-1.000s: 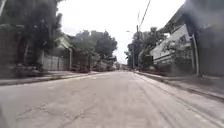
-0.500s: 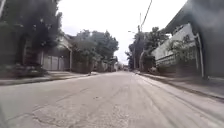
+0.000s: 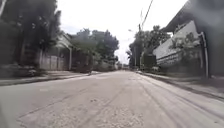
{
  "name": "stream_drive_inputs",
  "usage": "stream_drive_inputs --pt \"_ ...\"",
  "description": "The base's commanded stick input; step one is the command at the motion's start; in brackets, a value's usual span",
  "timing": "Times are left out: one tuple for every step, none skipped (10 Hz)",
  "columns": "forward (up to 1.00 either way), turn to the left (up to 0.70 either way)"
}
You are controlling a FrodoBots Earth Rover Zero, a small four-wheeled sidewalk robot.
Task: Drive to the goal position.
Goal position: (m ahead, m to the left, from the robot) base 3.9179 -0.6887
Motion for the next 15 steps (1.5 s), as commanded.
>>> stream_drive_inputs --pt "0.50 -0.49" --pt "0.50 -0.44" --pt "0.50 -0.38" --pt "0.50 -0.12" --pt "0.50 -0.03" --pt "0.50 -0.02" --pt "0.50 -0.01" --pt "0.50 -0.01" --pt "0.50 0.00" --pt "0.50 0.00" --pt "0.50 0.00" --pt "0.50 0.00" --pt "0.50 0.00" --pt "0.50 0.00" --pt "0.50 0.00"
